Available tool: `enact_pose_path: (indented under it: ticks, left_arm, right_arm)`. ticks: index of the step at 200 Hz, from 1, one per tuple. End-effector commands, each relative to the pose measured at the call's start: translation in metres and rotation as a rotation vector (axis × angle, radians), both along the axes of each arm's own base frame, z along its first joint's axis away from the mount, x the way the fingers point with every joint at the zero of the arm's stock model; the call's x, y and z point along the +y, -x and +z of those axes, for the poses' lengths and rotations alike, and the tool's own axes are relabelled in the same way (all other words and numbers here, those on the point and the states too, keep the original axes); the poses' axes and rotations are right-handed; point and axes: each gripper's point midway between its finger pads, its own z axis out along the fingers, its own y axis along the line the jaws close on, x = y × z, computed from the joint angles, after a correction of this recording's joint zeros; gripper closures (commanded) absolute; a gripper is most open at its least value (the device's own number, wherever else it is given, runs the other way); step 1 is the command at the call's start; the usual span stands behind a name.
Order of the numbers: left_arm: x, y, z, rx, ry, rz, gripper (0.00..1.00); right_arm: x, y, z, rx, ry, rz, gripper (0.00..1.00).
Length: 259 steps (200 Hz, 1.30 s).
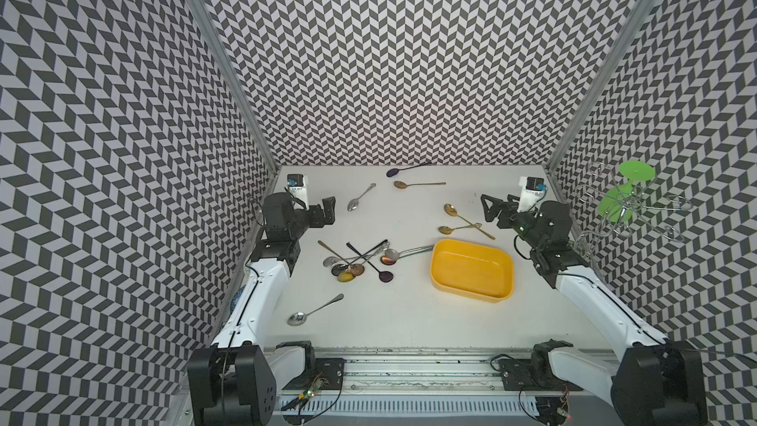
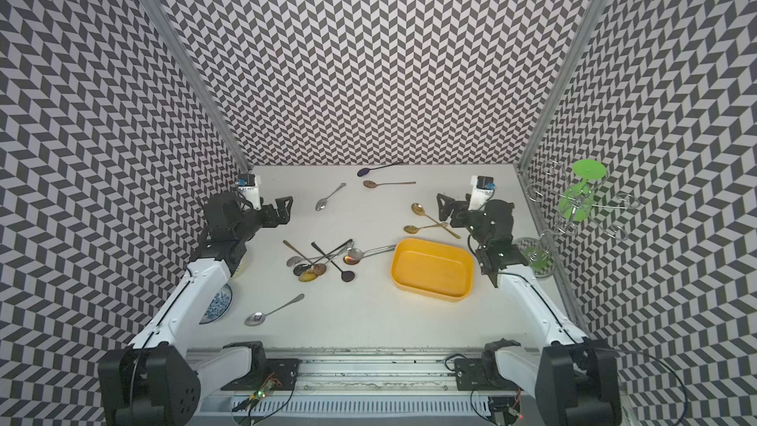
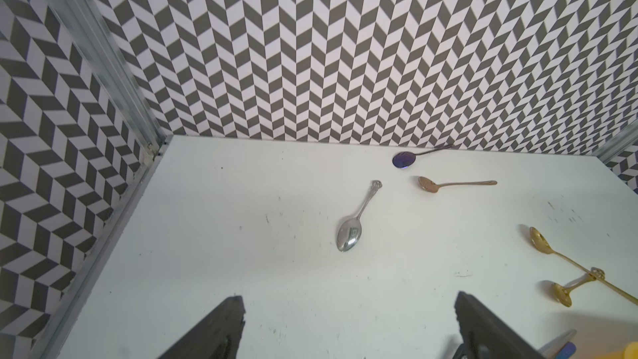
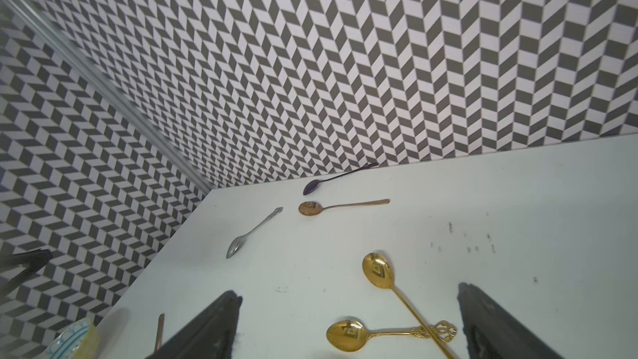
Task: Put the spoon into the storage box
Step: Pick up the storage box at the center of the board.
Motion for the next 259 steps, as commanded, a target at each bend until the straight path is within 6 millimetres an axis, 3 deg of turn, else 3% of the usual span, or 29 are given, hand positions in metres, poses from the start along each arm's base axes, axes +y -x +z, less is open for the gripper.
enact_pose_path:
  ticks: [1,53,113,155,203,259]
  left_arm:
    - [-0.002,0.004,-0.014,0.027,0.016,-0.024,0.01]
    - [-0.004,0.004,-0.016,0.028,0.027,-0.044,0.01]
    - [-0.002,0.004,-0.012,0.023,0.030,-0.036,0.01]
    - [-0.001,0.003,-0.013,0.027,0.033,-0.033,0.01]
    - [-0.002,0.002,-0.015,0.032,0.042,-0.038,0.01]
    - [-0.001,0.002,-0.016,0.035,0.039,-0.031,0.01]
  right_arm:
    - [0.011,0.002,-0.033,0.137,0.125,0.041,0.00]
    - [0.033,0.002,-0.090,0.355,0.392,0.105,0.00]
    - [0.021,0.017,-0.154,0.609,0.599,0.157,0.02]
    - [0.022,0.034,-0.167,0.608,0.638,0.208,0.02]
    - [0.017,0.037,-0.183,0.634,0.672,0.209,0.04]
    - [0.027,0.046,-0.199,0.661,0.664,0.276,0.13]
